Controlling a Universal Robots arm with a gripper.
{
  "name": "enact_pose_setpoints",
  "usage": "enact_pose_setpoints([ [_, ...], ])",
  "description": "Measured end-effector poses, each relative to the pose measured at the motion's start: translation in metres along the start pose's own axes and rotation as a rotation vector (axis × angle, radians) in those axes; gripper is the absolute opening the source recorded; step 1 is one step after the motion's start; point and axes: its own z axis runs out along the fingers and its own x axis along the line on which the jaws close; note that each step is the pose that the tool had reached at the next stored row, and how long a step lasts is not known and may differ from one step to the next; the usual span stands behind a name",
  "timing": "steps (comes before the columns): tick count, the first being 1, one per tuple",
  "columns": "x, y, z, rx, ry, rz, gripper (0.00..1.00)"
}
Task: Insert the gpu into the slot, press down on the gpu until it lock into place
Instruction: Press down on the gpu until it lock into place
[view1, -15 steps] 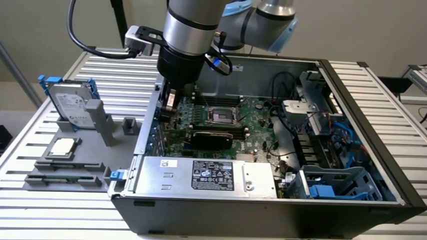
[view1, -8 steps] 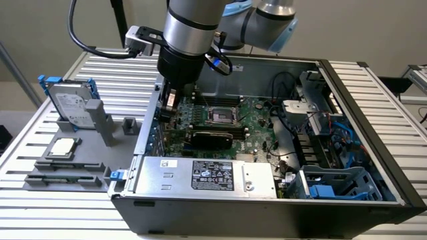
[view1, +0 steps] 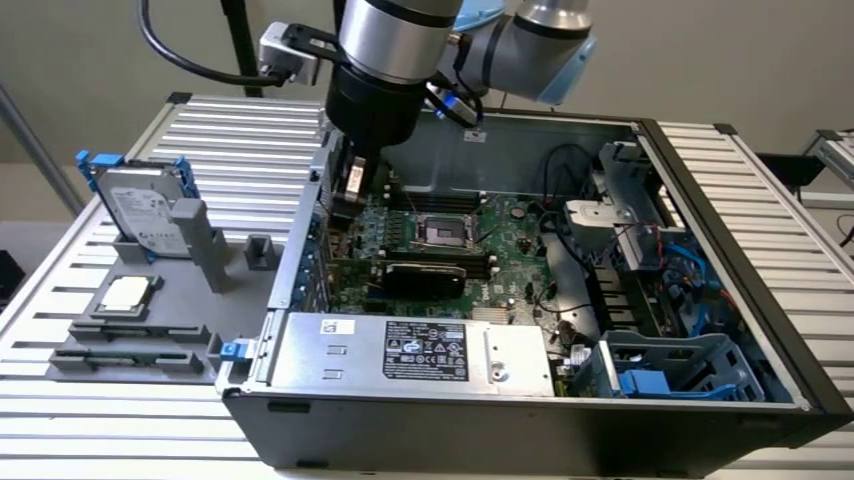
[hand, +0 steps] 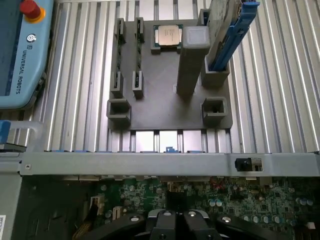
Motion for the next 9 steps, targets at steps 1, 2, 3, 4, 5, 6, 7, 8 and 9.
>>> enact_pose_setpoints([
  [1,0.0000,-0.0011,-0.0005,0.0074,0.0001,-0.001,0.11],
  [2,-0.0001,-0.0024,-0.0010,0.0150,-0.0002,-0.001,0.11],
  [3,-0.0001,-0.0034,-0.0013,0.0251,-0.0002,-0.001,0.11],
  [4,-0.0001,-0.0045,-0.0016,0.0369,-0.0003,-0.002,0.11],
  [5,-0.0001,-0.0055,-0.0019,0.0480,-0.0004,-0.002,0.11],
  [6,-0.0002,-0.0066,-0.0021,0.0595,-0.0007,-0.003,0.11],
  [7,-0.0002,-0.0076,-0.0024,0.0712,-0.0007,-0.003,0.11],
  [8,-0.0002,-0.0085,-0.0027,0.0825,-0.0008,-0.004,0.11],
  [9,-0.0002,-0.0093,-0.0029,0.0925,-0.0010,-0.006,0.11],
])
